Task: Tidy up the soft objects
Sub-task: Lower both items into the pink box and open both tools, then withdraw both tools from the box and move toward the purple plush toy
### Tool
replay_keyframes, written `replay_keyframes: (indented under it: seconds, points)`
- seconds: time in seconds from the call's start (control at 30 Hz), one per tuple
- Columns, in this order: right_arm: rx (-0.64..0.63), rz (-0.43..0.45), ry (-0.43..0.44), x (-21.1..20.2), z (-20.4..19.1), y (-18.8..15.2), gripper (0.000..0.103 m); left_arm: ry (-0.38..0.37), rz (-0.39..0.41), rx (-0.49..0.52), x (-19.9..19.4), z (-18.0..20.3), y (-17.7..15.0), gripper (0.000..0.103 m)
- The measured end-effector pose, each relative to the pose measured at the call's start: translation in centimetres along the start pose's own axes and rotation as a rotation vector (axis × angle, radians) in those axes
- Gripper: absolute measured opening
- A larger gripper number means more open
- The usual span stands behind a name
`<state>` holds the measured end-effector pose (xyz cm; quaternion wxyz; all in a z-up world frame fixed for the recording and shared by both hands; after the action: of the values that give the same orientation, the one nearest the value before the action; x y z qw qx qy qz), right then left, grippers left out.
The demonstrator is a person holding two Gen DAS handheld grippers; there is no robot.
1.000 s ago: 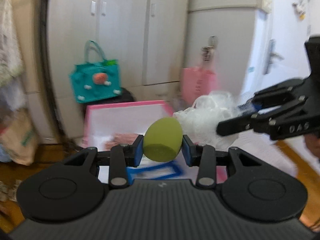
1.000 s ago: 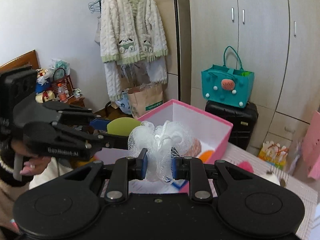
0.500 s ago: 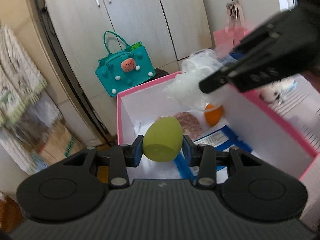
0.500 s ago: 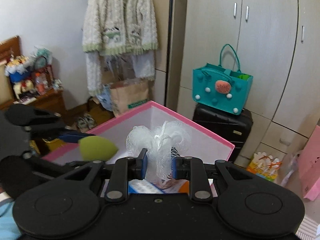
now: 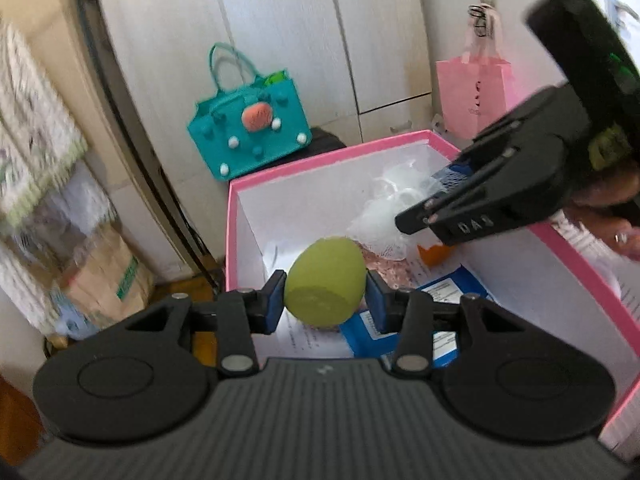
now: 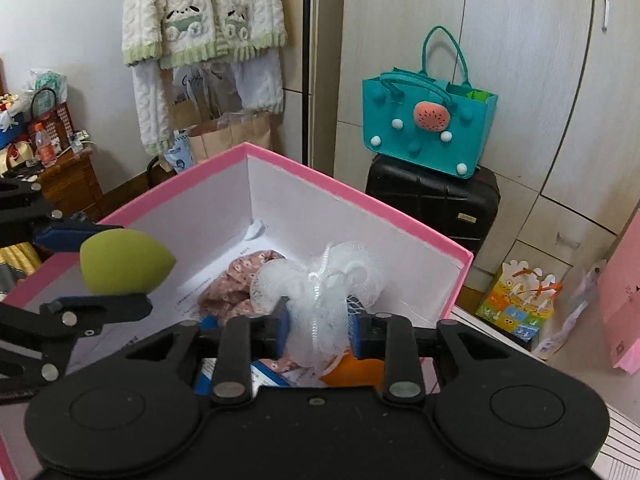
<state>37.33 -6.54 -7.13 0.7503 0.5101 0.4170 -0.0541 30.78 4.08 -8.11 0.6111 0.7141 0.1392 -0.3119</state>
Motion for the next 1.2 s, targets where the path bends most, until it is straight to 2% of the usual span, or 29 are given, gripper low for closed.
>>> replay_keyframes:
  seconds: [0.07,0.2,0.43,0.53,0.73,0.93,1.07,1.2]
  points:
    - [0.023,0.020,0.004,-0.2,0.3,0.0,0.050,-0.007,-0.007,-0.036,0.2,-0.2,0.0,0.054]
    - [0.078,0.064,0.038,-1.6,0.6,-0.1,0.057,0.007,0.019,-0.029,-0.5,0.1,0.2,0.063]
    - [0.103,0.119,0.067,-6.0,-0.2,-0.4,0.057,-0.059,0.031,-0.070,-3.8,1.0,0.4,0.065]
    - [0.113,0.122,0.059,-8.0,-0.7,-0.8,0.057,-0.102,0.009,-0.083,-4.9,1.4,0.3,0.068]
    - [0.120,0.146,0.077,-12.3,-2.0,-1.6,0.057,-0.081,0.018,-0.070,-7.4,1.7,-0.4,0.068]
    - [0.111,0.141,0.060,-15.4,-2.9,-2.7,0.057,-0.060,0.036,-0.025,-9.6,2.2,-0.7,0.072]
    - [0.115,0.154,0.061,-17.5,-3.5,-3.2,0.057,-0.079,0.029,-0.016,-11.1,2.8,-0.6,0.073]
    - [0.089,0.174,0.058,-19.9,-4.3,-3.7,0.058,-0.075,0.059,-0.009,-13.2,3.3,-0.6,0.080]
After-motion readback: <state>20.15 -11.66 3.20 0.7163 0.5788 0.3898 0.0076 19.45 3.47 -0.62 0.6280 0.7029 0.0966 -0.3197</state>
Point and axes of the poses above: each gripper's, at about its wrist camera, not at the fingertips, and x roughly the way its jaws point, z to its right, y to its top, the point moved 9 cm from there along x, roughly the way its jaws point, and after that the axes turned 8 degrees about -x, right-handed, at the moved point
